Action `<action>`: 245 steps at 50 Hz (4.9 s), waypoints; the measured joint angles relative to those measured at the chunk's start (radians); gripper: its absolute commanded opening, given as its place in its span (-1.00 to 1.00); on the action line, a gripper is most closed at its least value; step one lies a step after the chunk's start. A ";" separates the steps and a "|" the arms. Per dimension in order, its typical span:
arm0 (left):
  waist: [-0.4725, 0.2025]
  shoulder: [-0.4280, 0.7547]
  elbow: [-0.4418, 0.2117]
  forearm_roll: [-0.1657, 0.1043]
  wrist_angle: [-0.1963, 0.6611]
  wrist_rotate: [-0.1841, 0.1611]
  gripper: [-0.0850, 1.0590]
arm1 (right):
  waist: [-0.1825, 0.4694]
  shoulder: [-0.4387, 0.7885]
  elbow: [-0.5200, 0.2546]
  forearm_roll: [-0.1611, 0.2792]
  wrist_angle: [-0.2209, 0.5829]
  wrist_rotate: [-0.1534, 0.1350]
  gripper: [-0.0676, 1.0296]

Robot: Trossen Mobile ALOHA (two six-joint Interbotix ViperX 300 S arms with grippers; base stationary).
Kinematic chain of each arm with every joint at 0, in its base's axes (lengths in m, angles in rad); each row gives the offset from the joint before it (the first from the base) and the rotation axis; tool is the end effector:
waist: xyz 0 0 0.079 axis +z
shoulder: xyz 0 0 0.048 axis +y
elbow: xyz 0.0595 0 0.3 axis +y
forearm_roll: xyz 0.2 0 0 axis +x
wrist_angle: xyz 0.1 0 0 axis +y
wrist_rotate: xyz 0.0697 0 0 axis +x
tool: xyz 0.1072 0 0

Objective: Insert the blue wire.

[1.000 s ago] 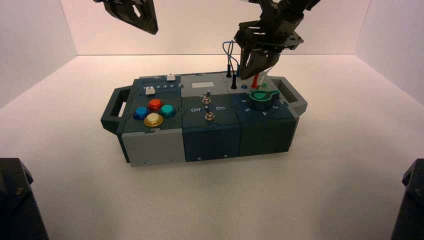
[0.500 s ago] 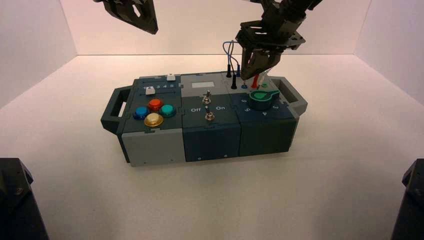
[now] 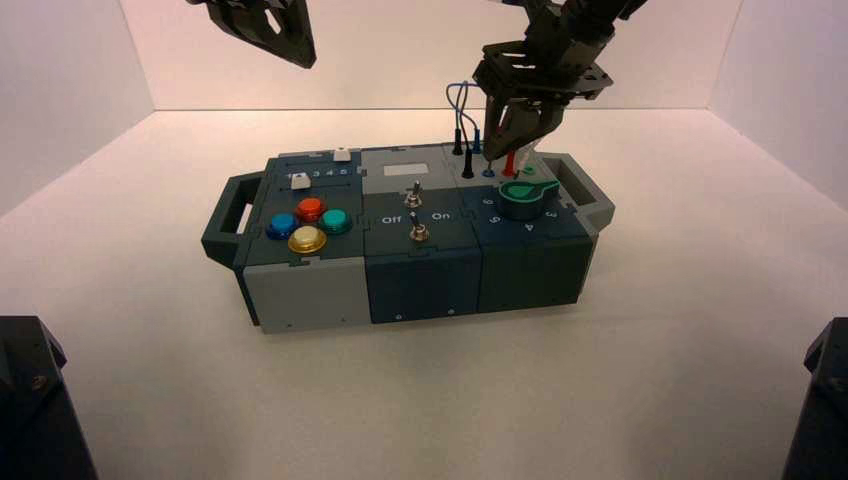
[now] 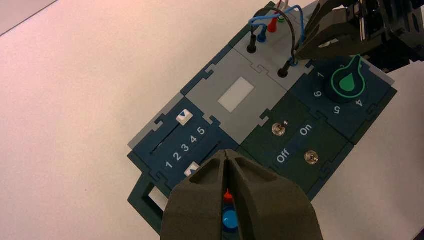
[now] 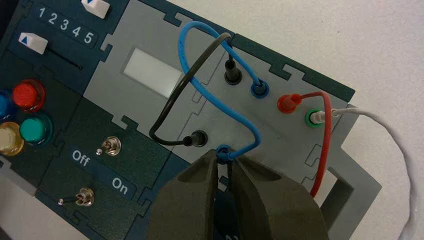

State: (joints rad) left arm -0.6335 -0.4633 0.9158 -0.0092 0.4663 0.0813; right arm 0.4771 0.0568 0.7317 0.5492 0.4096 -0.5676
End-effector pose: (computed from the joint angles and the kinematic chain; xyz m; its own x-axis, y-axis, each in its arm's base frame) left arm 0.2384 -0.1760 0.1502 0.4866 -0.3625 -0.7949 0.6392 0.7680 0.0410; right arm 0.3026 0.1978 0.0529 0.2649 0.3710 -0.8901 -0.5702 0.8046 0.1656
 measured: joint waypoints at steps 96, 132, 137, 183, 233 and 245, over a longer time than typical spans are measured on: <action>0.000 -0.006 0.000 0.003 0.000 0.000 -0.91 | 0.011 -0.002 -0.006 -0.038 -0.011 0.015 -0.91; 0.000 -0.006 0.000 0.005 -0.002 0.000 -0.91 | 0.012 0.032 -0.012 -0.038 -0.006 0.015 -0.91; 0.000 -0.006 0.000 0.005 0.000 0.000 -0.91 | 0.012 0.035 -0.014 -0.038 -0.003 0.017 -0.91; 0.000 -0.005 0.000 0.005 0.000 0.000 -0.91 | 0.014 0.103 -0.094 -0.055 0.094 0.032 -0.91; 0.000 -0.009 0.002 0.006 0.002 0.000 -0.91 | 0.015 0.143 -0.160 -0.158 0.190 0.120 -0.83; 0.000 -0.014 0.002 0.005 0.003 0.000 -0.91 | 0.015 0.146 -0.169 -0.163 0.201 0.120 -0.76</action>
State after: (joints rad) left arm -0.6335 -0.4771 0.9173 -0.0046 0.4694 0.0813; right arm 0.4924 0.2025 0.5630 0.3866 0.6105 -0.4479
